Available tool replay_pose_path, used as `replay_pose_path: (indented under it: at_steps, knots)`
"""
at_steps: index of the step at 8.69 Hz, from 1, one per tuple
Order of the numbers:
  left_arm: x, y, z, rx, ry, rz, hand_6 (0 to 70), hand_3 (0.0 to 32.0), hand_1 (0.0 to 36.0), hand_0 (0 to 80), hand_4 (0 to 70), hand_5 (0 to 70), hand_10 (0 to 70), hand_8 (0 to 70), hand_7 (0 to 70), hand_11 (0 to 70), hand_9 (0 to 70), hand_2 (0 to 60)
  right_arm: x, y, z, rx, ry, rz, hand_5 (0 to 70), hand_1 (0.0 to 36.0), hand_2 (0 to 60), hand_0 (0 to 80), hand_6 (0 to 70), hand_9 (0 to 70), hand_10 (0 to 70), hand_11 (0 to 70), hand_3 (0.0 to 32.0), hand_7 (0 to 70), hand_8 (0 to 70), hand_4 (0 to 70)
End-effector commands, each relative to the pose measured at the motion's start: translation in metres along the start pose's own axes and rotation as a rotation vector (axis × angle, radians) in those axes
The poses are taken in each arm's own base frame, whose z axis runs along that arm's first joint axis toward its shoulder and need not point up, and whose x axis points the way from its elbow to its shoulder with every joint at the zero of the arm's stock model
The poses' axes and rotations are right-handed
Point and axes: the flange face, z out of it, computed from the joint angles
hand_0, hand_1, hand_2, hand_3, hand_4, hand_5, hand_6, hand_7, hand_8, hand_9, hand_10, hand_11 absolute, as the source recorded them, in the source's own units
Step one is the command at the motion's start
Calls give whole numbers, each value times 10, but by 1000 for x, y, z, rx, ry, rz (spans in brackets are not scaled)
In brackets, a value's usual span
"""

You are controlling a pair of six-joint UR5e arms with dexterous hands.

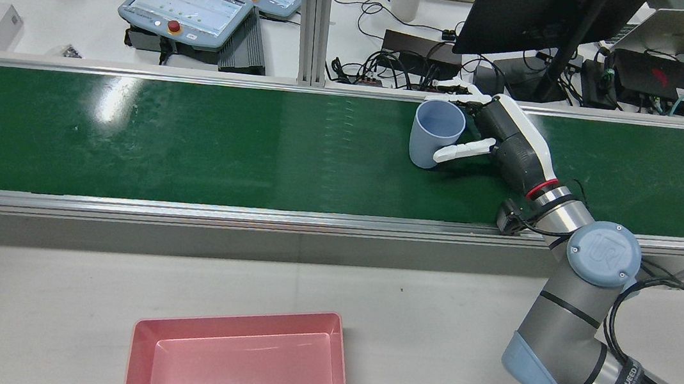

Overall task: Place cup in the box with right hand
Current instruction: 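Close the right hand fingers around the blue cup's side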

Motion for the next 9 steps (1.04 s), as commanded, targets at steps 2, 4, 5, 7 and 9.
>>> replay_pose_path:
  at_steps: [2, 4, 5, 7, 9]
  knots:
    - [0, 0, 0, 0, 0, 0, 0, 0, 0, 0, 0, 0, 0, 0, 0, 0, 0, 0, 2, 2, 1, -5, 3, 3, 50, 128, 12, 529, 68, 84, 40, 74, 0, 321, 25, 318]
    - [0, 0, 0, 0, 0, 1, 0, 0, 0, 0, 0, 0, 0, 0, 0, 0, 0, 0, 4, 5, 0, -10, 10, 7, 50, 128, 11, 530, 68, 89, 40, 74, 0, 323, 28, 320]
    - [0, 0, 0, 0, 0, 1, 0, 0, 0, 0, 0, 0, 0, 0, 0, 0, 0, 0, 6, 7, -1, -16, 15, 10, 51, 128, 11, 530, 68, 89, 40, 74, 0, 321, 28, 318]
    - [0, 0, 0, 0, 0, 1, 0, 0, 0, 0, 0, 0, 0, 0, 0, 0, 0, 0, 3, 14, 1, -27, 8, 19, 51, 131, 14, 533, 66, 83, 38, 71, 0, 312, 26, 310]
    - [0, 0, 0, 0, 0, 1, 0, 0, 0, 0, 0, 0, 0, 0, 0, 0, 0, 0, 2, 21, 5, -40, 4, 27, 55, 143, 36, 539, 82, 107, 43, 79, 0, 357, 38, 333]
